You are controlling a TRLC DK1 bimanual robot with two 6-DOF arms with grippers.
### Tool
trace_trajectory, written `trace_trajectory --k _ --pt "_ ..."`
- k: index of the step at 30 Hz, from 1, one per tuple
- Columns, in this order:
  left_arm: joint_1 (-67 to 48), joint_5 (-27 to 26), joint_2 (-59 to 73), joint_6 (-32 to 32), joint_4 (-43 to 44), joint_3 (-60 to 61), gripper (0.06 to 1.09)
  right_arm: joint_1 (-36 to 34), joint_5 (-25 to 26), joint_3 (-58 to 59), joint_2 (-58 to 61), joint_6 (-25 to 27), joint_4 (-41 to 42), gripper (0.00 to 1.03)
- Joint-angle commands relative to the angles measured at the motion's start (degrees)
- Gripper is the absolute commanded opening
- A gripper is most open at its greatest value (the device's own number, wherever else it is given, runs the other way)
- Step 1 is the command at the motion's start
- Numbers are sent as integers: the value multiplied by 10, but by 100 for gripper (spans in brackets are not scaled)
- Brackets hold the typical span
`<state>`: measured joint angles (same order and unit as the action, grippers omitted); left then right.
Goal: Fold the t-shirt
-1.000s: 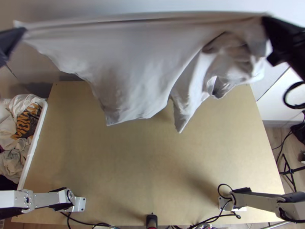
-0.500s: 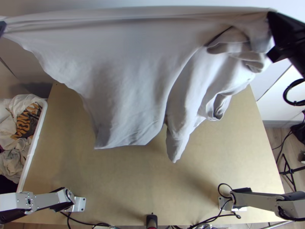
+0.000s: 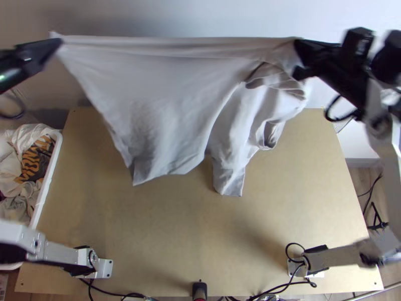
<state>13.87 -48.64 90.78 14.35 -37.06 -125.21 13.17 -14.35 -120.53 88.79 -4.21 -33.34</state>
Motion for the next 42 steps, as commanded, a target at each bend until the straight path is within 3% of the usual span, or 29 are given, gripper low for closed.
trace_trajectory --k 1,8,14,19,24,28,30,32,37,42 --pt "-57 46 128 8 52 -36 9 -25 6 -12 108 0 63 3" --pt "-75 140 224 8 127 -101 9 -67 54 -139 228 0 95 3" --pt "-57 271 242 37 190 -102 9 -72 169 -132 237 6 201 3" --pt "-39 384 230 50 236 -101 9 -70 233 -132 225 37 310 3" --pt "-15 450 199 50 269 -94 9 -64 287 -135 193 71 390 3" --pt "-5 429 168 53 265 -48 9 -68 298 -114 154 72 401 3" --pt "-5 363 149 51 259 -2 9 -69 298 -69 137 75 406 3" --pt "-7 298 139 39 232 41 9 -68 296 6 110 75 407 3" --pt "-18 239 91 -9 247 198 9 -40 252 228 27 106 438 3" --pt "-16 147 62 -44 246 292 9 -3 219 417 -56 141 455 3"
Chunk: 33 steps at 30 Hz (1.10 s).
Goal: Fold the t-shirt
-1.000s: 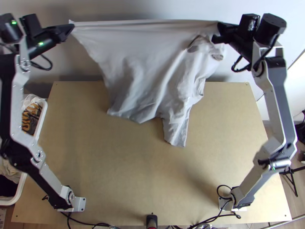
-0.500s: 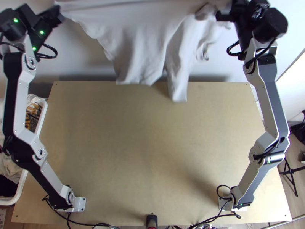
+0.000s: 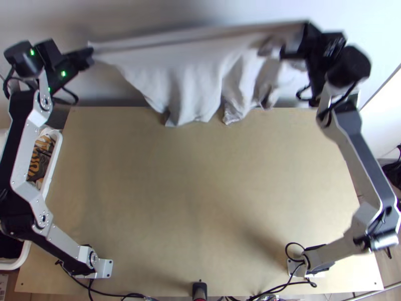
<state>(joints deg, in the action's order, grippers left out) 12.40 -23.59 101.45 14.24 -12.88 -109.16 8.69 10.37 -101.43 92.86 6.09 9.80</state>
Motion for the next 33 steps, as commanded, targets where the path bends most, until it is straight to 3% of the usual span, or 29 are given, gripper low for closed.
trace_trajectory --k 1,7,10,14,19,25,31,33 --pt "-1 -108 -50 -49 4 143 9 47 -31 246 -108 41 23 3" --pt "10 -176 -67 -55 -39 145 9 62 -43 316 -167 42 -4 3" --pt "8 -234 -72 -62 -89 146 9 75 -46 357 -197 42 -23 3" --pt "-23 -290 -99 -122 -181 173 9 94 -55 407 -230 30 -66 3" --pt "-77 -311 -114 -255 -362 192 9 99 -95 451 -264 9 -126 3" --pt "-84 -349 -127 -345 -503 229 9 88 -156 462 -282 -45 -225 3" --pt "-86 -348 -158 -368 -537 271 9 117 -226 512 -292 -49 -308 3" --pt "-89 -348 -159 -403 -572 282 9 135 -238 519 -292 -49 -327 3"
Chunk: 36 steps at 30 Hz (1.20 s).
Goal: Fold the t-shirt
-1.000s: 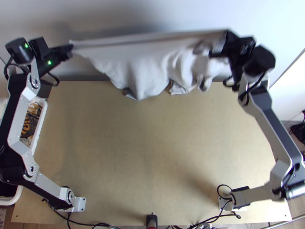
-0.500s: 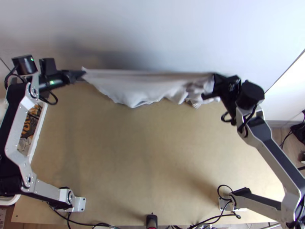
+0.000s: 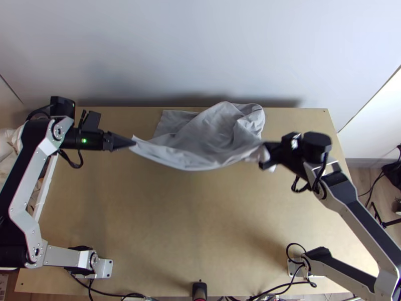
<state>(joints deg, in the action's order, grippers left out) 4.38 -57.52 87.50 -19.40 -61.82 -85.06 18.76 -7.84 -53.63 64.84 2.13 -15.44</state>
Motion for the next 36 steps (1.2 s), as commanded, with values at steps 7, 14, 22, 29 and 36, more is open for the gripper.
trace_trajectory --k 7,14,22,29,36 --pt "-82 2 -22 -231 -247 120 9 96 -121 45 6 -4 -144 3" --pt "-104 28 -35 -252 -255 159 9 93 -246 -10 57 56 -272 3" --pt "-35 54 -24 -264 -233 142 9 -14 -244 -58 119 103 -255 3" --pt "54 99 46 -277 -219 91 9 -80 -245 -88 222 150 -281 3" --pt "134 106 129 -253 -183 28 9 -115 -244 -150 318 127 -266 3"
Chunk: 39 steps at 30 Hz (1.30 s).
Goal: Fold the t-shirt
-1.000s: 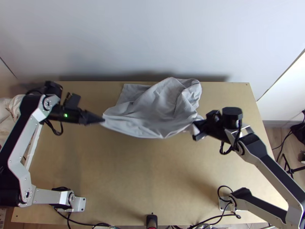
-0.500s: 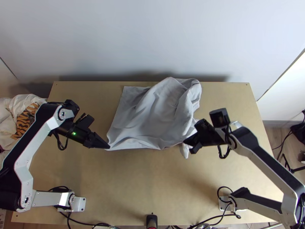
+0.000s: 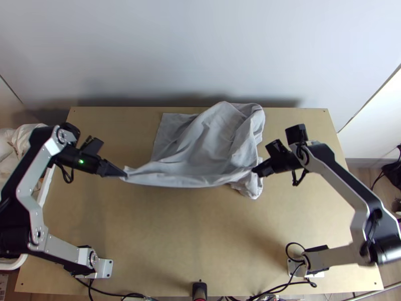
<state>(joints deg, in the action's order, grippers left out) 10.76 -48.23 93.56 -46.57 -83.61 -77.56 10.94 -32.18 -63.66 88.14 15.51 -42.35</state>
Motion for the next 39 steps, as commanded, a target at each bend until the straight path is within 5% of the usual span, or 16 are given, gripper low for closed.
trace_trajectory --k 1,12,13,16,21,30,39 --pt "75 16 81 42 52 -49 9 -35 -2 -53 92 -8 4 3" --pt "-1 18 57 56 31 -3 9 -20 -9 -73 76 -33 -14 4" --pt "-10 19 50 56 21 -5 9 -20 -12 -78 75 -33 -30 10" --pt "-29 19 36 56 10 -6 9 -12 -11 -80 67 -33 -74 78" --pt "-21 21 36 64 27 6 9 8 -10 -41 13 -33 -85 99" --pt "10 27 18 61 50 47 9 73 75 30 -148 -43 -89 99" --pt "10 29 1 62 60 64 9 132 134 119 -158 -43 -95 99"
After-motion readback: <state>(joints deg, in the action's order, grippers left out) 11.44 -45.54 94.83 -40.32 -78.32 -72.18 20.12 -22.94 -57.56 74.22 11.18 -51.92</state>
